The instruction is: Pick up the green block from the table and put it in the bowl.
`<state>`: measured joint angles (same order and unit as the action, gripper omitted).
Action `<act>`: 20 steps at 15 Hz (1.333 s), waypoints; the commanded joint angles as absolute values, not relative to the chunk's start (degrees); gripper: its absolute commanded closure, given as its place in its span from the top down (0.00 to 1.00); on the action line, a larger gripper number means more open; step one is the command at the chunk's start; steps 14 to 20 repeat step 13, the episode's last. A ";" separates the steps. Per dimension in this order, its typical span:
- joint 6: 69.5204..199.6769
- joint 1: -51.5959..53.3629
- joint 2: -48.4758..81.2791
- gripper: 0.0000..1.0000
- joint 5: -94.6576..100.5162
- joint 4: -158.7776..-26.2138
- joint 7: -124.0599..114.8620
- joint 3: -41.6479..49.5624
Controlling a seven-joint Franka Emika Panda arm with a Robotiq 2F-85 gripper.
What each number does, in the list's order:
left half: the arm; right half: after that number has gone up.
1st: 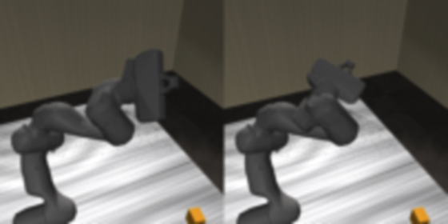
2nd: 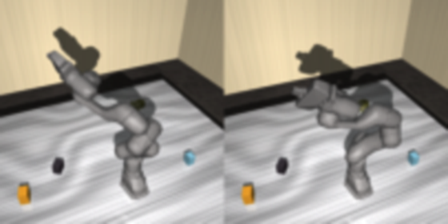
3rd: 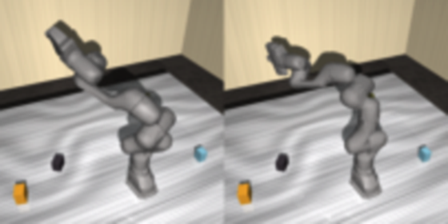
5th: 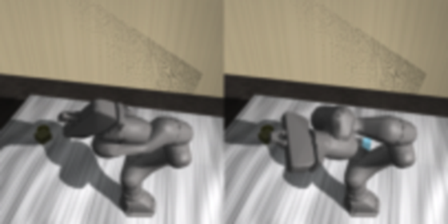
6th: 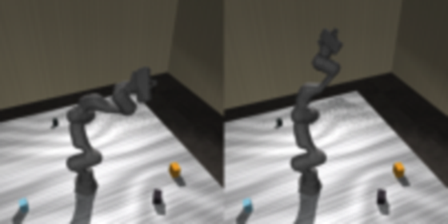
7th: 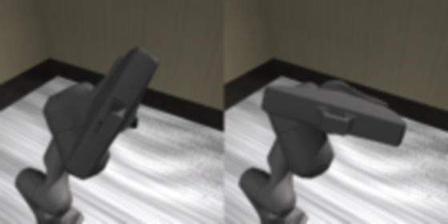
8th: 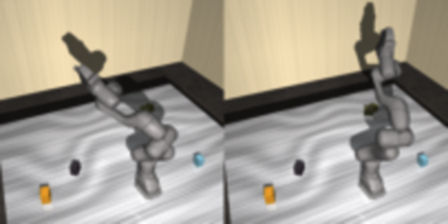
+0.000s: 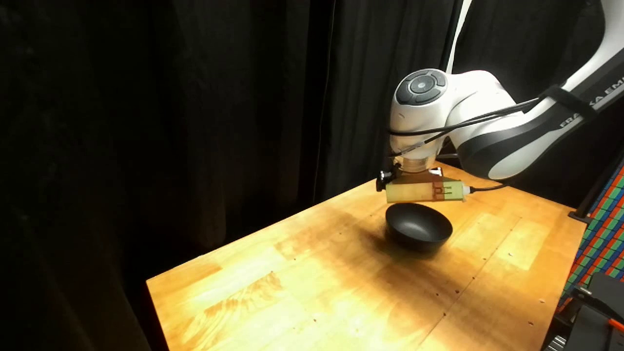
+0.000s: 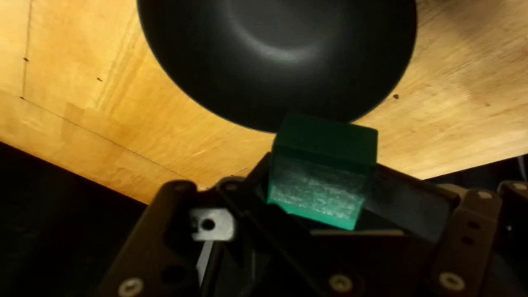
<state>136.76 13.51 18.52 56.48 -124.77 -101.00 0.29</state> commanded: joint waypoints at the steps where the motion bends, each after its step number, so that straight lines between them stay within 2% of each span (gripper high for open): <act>1: 136.99 10.20 17.15 0.80 49.54 -126.17 -96.09 -2.02; 4: 142.68 6.94 12.47 0.99 38.02 -129.12 -85.46 -4.03; 8: 143.79 2.21 5.01 1.00 19.10 -131.44 -67.76 -8.69; 13: 136.59 4.43 -5.26 1.00 -0.20 -131.74 -49.79 -6.34; 20: 136.59 4.43 -5.26 1.00 -0.20 -131.74 -49.79 -6.34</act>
